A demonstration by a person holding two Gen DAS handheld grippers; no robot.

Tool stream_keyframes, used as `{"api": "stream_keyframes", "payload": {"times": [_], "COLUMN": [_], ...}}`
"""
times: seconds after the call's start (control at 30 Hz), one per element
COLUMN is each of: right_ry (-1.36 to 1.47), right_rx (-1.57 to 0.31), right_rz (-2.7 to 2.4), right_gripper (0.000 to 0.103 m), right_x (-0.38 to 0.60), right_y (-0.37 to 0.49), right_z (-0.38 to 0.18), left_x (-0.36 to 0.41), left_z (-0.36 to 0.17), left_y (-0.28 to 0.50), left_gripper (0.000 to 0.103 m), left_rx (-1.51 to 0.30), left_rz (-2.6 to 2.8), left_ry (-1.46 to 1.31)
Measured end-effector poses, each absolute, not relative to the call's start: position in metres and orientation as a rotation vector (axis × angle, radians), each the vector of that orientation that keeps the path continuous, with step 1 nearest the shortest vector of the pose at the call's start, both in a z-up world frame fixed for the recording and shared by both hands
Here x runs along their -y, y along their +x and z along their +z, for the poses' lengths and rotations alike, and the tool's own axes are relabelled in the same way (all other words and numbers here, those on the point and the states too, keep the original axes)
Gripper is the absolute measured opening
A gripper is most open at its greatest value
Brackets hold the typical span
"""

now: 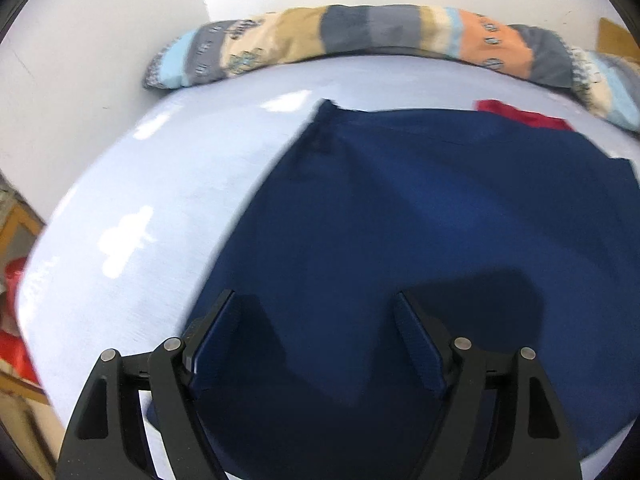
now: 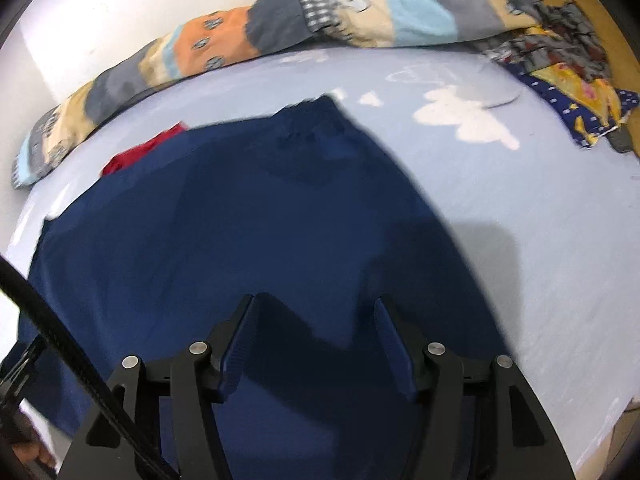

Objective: Fold large clothes

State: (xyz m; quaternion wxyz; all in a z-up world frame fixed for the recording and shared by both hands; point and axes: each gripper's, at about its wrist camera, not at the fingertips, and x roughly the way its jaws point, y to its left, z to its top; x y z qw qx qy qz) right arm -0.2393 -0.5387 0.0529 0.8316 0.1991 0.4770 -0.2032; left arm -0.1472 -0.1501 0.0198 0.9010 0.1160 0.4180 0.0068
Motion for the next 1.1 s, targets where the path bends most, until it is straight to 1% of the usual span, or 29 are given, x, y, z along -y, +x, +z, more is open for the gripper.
{"api": "stream_keyframes", "payload": {"times": [0.13,0.27,0.33,0.43,0.5,0.67,0.87,0.93,1.1], "right_ry": [0.411,0.452,0.448,0.476,0.503,0.586,0.735,0.739,0.792], "right_rx": [-0.954,-0.921,-0.921,-0.949,-0.989,-1.019,-0.946,-0.941,-0.977], "right_rz": [-0.433,-0.33,-0.268,-0.248,-0.298,-0.455,-0.417,-0.411,-0.363], "right_gripper": [0.065,0.065,0.065,0.065,0.065,0.065,0.065,0.07,0.07], "right_x": [0.543,0.535,0.528,0.536,0.549,0.584,0.613,0.618,0.628], "right_y": [-0.224,-0.192,-0.175,-0.16,-0.158,-0.178,-0.219,-0.234,-0.282], "right_z": [0.062,0.062,0.059,0.051,0.042,0.036,0.057,0.063,0.059], "left_x": [0.14,0.146,0.147,0.139,0.125,0.116,0.096,0.091,0.071], "left_z": [0.035,0.046,0.041,0.02,0.009,0.019,0.044,0.05,0.031], "left_y": [-0.135,-0.111,-0.093,-0.066,-0.057,-0.056,-0.072,-0.083,-0.109], "left_gripper": [0.078,0.078,0.078,0.078,0.078,0.079,0.079,0.079,0.079], "left_rx": [-0.841,-0.799,-0.822,-0.897,-0.951,-0.939,-0.933,-0.961,-1.083], "left_rz": [-0.03,-0.05,-0.06,-0.013,-0.025,0.005,-0.054,-0.134,-0.289], "left_ry": [0.07,0.025,0.02,0.015,-0.071,-0.08,-0.087,-0.067,0.015]}}
